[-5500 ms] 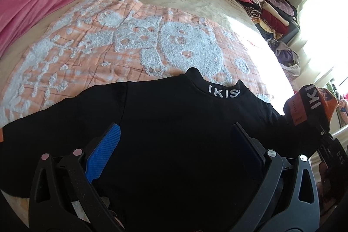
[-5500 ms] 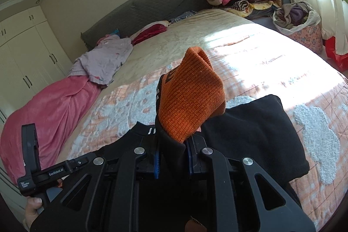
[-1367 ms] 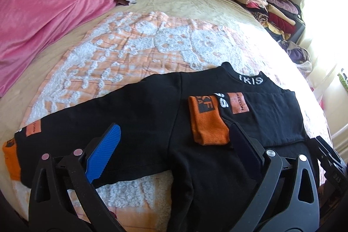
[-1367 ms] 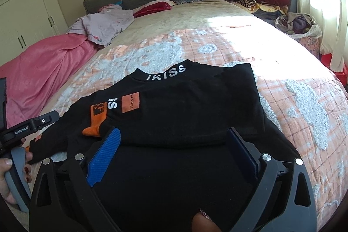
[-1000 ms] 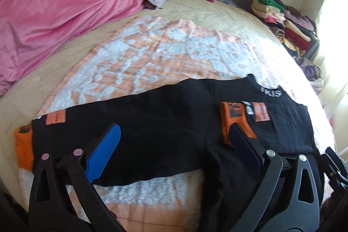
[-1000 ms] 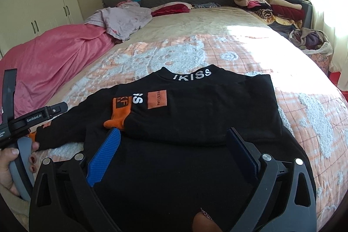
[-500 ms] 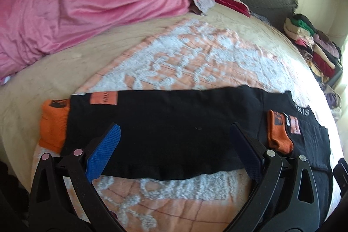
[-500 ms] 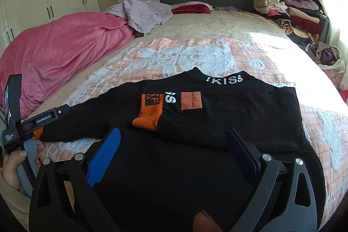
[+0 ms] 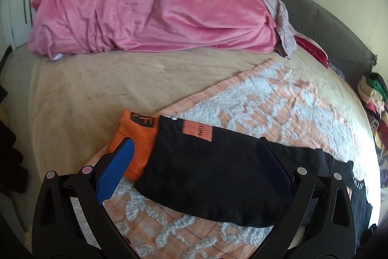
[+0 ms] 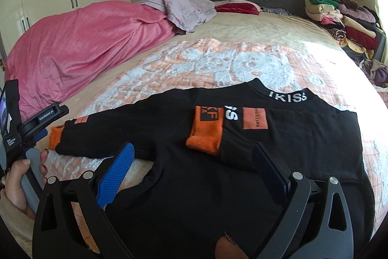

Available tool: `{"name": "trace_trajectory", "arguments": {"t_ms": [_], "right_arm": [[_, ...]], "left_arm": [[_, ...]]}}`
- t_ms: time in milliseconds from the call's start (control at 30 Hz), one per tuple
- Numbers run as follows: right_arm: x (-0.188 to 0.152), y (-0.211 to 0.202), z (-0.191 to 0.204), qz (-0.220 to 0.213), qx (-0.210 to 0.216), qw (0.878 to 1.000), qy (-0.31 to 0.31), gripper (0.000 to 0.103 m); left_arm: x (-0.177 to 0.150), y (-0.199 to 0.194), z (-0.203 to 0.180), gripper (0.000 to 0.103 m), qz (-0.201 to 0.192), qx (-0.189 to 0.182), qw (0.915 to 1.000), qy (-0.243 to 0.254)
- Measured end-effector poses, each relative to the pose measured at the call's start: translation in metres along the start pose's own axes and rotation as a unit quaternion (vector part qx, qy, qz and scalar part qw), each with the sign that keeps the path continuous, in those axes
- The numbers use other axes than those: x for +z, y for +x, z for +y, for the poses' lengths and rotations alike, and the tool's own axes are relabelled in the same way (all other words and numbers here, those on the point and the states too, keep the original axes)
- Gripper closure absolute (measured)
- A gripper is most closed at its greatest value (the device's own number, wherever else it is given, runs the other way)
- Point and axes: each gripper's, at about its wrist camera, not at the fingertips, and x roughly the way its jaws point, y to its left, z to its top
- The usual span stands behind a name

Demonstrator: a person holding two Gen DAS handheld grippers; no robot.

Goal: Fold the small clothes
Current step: 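Move the left tool to the orange cuff of the other sleeve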

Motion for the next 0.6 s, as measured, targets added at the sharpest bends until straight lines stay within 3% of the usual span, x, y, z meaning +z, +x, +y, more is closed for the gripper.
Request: {"name": "trace_trajectory", "arguments": {"t_ms": [300,600], "right_arm": [[0.002,0.018,0.024,0.02,0.023,0.999,-0.028,0.006],[0.001,0.029,0.043,0.031,0.038,0.998,-0.045,0.006]], "left_arm": [[0.002,0.002,0.025,0.01,0.001,0.009,0.9981,-0.062],[-0.007,0.022,0.042,0.01,0.054,0.021,0.9922,-0.11]]}}
